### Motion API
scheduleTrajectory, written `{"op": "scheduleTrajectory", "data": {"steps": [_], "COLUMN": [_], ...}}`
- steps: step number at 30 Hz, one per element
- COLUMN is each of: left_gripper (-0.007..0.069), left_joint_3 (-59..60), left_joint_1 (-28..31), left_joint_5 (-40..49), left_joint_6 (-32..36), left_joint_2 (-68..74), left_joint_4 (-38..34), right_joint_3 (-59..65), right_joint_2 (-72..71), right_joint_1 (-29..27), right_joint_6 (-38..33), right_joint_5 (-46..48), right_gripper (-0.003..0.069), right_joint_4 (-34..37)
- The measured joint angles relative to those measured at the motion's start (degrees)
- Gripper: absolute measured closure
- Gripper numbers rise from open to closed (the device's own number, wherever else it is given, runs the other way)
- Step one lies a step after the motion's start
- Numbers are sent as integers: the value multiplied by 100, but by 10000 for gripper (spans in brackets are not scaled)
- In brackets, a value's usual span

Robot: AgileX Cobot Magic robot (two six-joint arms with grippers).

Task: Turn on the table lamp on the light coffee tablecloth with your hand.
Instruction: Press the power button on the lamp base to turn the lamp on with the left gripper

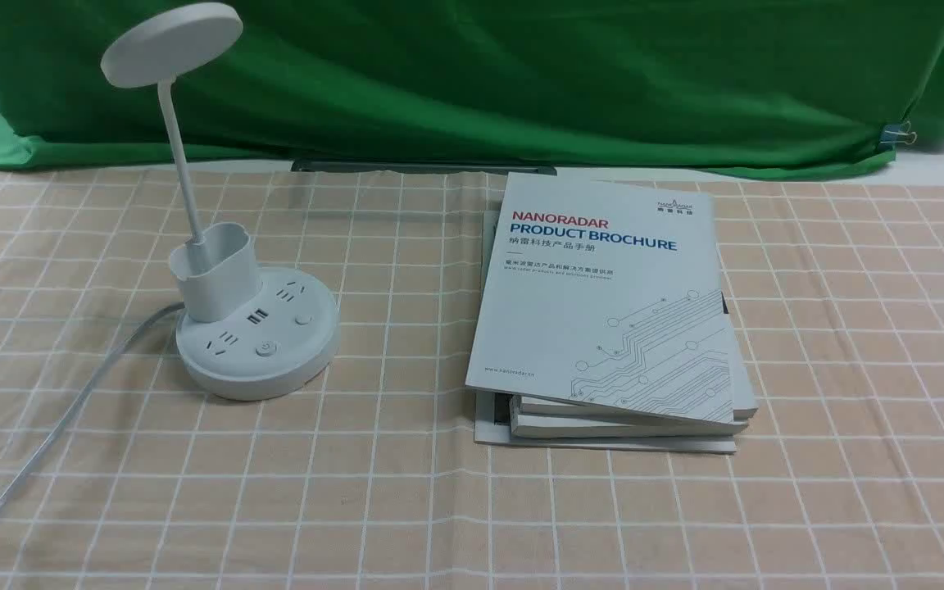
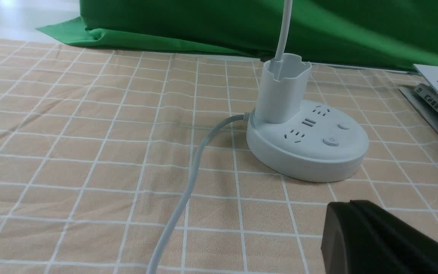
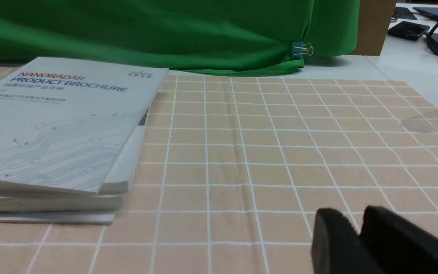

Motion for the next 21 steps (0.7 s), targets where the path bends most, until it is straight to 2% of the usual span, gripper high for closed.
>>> {"op": "scheduleTrajectory", "data": {"steps": [21], "left_gripper": [622], "left_joint_3": [0], "left_joint_1": [0], "left_joint_5": [0], "left_joint_6": [-2], "left_joint_2": [0], "left_joint_4": [0], "right_joint_3": [0], "right_joint_2": [0], "right_joint_1": [0], "right_joint_6": [0], "right_joint_5": [0], "right_gripper": [460], "right_joint_4": [0]}}
